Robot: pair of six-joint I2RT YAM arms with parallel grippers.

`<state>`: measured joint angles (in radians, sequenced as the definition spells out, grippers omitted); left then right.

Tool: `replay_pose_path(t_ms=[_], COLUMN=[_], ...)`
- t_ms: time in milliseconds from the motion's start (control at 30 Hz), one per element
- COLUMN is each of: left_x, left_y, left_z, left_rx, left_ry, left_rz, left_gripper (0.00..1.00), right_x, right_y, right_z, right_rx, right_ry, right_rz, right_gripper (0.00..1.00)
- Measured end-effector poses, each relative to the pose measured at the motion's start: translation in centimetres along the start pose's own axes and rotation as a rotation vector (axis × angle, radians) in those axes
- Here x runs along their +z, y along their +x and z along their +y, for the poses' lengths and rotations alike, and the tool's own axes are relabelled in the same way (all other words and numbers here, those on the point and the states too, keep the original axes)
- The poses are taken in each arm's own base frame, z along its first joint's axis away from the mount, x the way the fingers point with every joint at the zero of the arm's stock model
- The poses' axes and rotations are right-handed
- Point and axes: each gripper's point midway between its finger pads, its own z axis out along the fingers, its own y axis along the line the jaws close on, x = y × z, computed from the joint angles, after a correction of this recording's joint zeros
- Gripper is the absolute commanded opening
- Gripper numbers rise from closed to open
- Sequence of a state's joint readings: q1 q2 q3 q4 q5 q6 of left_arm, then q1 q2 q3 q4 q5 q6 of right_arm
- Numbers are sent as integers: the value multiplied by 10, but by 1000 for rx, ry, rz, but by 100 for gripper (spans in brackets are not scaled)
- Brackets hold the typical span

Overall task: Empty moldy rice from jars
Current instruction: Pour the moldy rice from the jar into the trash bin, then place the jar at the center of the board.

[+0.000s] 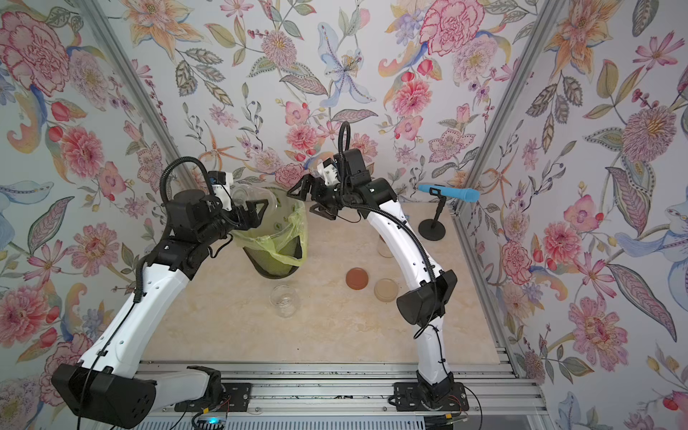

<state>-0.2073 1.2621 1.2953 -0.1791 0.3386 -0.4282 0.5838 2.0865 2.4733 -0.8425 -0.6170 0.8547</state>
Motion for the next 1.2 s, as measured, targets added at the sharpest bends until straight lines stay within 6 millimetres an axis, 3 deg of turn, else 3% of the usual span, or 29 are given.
replay_pose_path(t_ms=[233,533,933,1200], left_x=[-5,-22,-22,-22], left_y=[9,-5,-1,-14], left_z=[-2,-6,5,-6], left_rx=[27,89,156,194], left_ry=[41,52,12,66], left_rz=[-92,-251,-368,-445], left_gripper=[0,0,0,0], right_x=[7,17,25,50], right_y=[1,-2,-1,9], right_z=[9,14,45,44], right_rx=[118,260,344,372], right_ry=[-32,-60,-173,-183], right_rz=[17,28,53,92], right_gripper=[100,100,100,100])
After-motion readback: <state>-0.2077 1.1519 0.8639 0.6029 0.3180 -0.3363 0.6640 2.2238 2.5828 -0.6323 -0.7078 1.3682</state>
